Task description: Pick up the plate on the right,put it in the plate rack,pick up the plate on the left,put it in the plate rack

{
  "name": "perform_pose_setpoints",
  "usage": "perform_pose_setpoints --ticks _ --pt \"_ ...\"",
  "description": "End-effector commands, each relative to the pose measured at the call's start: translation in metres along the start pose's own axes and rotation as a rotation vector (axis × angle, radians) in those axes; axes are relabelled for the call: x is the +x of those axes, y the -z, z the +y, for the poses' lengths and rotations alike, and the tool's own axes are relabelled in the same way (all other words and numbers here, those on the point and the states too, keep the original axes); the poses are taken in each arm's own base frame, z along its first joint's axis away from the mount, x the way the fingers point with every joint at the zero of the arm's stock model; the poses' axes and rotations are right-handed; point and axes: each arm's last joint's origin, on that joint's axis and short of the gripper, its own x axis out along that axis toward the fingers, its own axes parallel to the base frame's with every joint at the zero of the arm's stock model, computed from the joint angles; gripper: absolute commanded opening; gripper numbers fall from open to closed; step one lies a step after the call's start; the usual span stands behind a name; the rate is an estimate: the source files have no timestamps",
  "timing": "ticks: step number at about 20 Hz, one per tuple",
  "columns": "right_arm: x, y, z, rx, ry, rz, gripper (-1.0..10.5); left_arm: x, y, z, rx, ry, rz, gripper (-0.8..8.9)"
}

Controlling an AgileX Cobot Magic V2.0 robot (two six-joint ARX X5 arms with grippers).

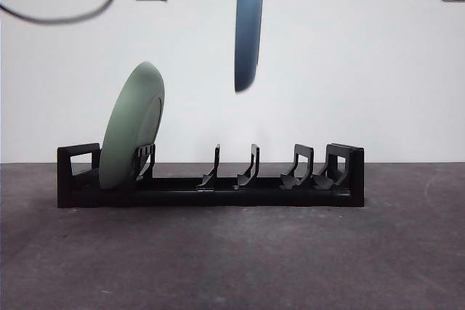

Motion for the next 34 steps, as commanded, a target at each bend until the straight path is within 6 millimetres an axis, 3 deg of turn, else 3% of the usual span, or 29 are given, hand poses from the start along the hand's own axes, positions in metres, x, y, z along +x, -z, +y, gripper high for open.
perform_pose_setpoints --ticks 1,17,26,30,34 --pt "0.002 0.000 0.000 -0.012 0.004 0.001 1.9 0.008 0.009 0.013 -0.065 -0.013 -0.004 -0.09" --pt "0.027 0.000 0.004 -0.037 0.012 0.048 1.9 0.030 0.056 0.066 -0.107 -0.149 0.086 -0.09" --pt "0.035 -0.001 0.005 -0.038 0.013 0.054 1.9 0.031 0.072 0.077 -0.136 -0.247 0.156 0.11" --pt "0.035 -0.001 0.005 -0.039 0.011 0.055 1.9 0.030 0.073 0.072 -0.156 -0.136 0.228 2.88" --pt "0.035 0.000 0.005 -0.093 -0.007 0.059 1.9 0.023 0.052 0.049 -0.092 -0.034 0.217 2.89"
